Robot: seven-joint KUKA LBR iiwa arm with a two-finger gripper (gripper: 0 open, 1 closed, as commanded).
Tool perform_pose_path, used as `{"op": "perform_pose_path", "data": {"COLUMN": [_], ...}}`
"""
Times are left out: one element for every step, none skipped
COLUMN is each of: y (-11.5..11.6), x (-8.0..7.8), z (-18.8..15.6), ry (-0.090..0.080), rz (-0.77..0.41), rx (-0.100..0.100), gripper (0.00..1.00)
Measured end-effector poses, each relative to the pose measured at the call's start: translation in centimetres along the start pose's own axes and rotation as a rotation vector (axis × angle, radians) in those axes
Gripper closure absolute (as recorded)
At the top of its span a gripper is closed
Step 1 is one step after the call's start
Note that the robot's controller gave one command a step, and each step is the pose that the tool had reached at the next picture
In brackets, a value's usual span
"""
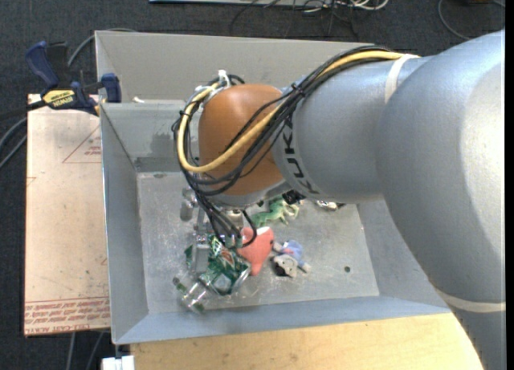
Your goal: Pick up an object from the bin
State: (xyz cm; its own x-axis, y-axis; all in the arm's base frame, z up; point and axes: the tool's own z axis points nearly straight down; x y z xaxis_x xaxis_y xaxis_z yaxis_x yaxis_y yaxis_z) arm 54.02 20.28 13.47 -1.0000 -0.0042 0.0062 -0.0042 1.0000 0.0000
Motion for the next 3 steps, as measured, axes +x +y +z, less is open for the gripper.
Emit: {"op": "perform_pose_path", "data": {"y": [-0.1,-4.6,-5.2], "x": [-0.2,3.5,0.7], "z": [-0.5,6.8,6.5], "ry": [-0.006,0.005,-0.01], "rz": [0.004,-0.049,0.005], "rx": [-0.001,0.002,-0.003], "gripper": [0.0,0.0,0.0]}}
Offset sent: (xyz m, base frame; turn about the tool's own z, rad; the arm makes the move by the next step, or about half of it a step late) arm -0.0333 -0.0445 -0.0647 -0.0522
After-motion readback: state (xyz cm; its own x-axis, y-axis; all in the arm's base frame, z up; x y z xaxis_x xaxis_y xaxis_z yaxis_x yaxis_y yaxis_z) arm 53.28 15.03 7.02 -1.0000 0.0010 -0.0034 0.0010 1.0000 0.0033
